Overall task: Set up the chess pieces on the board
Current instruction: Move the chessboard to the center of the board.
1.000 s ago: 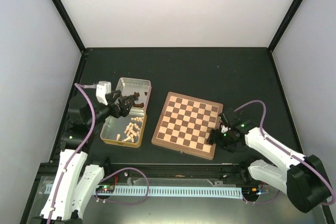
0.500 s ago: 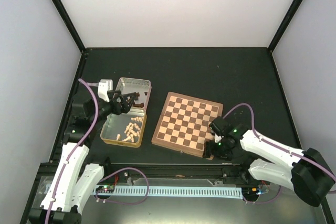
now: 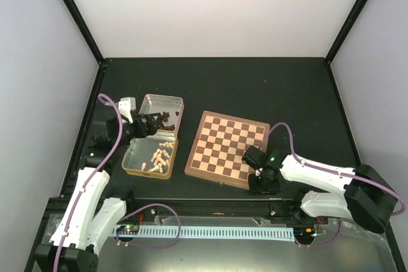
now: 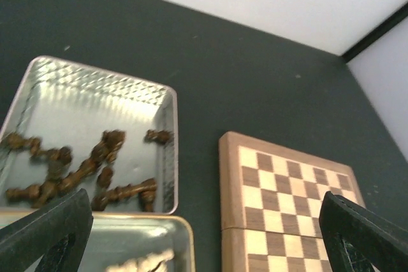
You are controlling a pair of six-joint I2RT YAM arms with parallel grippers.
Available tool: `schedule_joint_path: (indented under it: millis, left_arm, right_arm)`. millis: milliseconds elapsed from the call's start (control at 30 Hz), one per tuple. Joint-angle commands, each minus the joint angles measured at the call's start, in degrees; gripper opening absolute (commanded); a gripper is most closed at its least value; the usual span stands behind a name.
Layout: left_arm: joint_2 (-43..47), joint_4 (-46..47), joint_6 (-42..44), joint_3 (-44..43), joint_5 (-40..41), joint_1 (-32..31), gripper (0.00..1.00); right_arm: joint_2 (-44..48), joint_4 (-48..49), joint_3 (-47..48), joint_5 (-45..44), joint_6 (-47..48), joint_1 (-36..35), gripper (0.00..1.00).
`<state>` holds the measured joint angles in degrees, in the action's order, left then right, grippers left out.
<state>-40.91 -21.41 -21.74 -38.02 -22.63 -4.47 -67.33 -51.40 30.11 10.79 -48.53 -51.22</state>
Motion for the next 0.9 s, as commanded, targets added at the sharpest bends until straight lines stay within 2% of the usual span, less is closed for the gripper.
schedule_joint_path:
  millis: [0, 167, 233, 300, 433, 533, 567, 633, 767, 867]
  left_arm:
    - [-0.7, -8.44, -2.38, -2.3, 8.62, 0.43, 0.99]
    - [-2.51, -15.05, -7.02, -1.44, 12.98, 0.42, 0.99]
    - [-4.18, -16.63, -8.23, -0.87, 13.55, 0.49, 0.95]
    - [-6.51, -18.7, -8.75, -1.14, 13.84, 0.43, 0.89]
    - [-13.24, -20.57, -8.27, -1.7, 10.27, 0.32, 0.63]
    - [-17.21, -19.13, -7.56, -0.27, 5.64, -0.48, 0.47]
    - [-18.48, -18.52, -7.46, 0.04, 4.95, -1.12, 0.45]
    - [-20.77, -17.69, -7.28, -0.12, 4.67, -3.01, 0.43]
    - [-25.14, -16.09, -7.71, -1.42, 7.07, -6.89, 0.41]
    - [-28.52, -15.17, -7.9, -1.97, 8.11, -8.58, 0.31]
  right_arm:
    - [-2.35, 5.84, 0.84, -10.31, -0.85, -0.05, 0.49]
    - [-6.76, 10.68, 3.48, -11.85, 1.34, 0.02, 0.44]
    - [-8.69, 12.22, 4.99, -12.71, 2.38, -0.01, 0.43]
    - [-10.42, 13.18, 6.67, -14.11, 3.22, 0.19, 0.42]
    - [-11.25, 14.41, 8.82, -15.72, 4.29, 0.49, 0.44]
    - [-7.9, 12.89, 8.95, -17.76, 4.44, 0.42, 0.53]
    - [-6.28, 12.06, 8.85, -19.09, 4.43, 0.42, 0.61]
    - [-2.11, 9.68, 8.95, -21.72, 4.37, 0.43, 0.68]
    - [5.36, 7.07, 9.92, -26.84, 3.88, 0.48, 0.7]
    - [8.59, 6.81, 10.88, -31.58, 2.44, 0.54, 0.69]
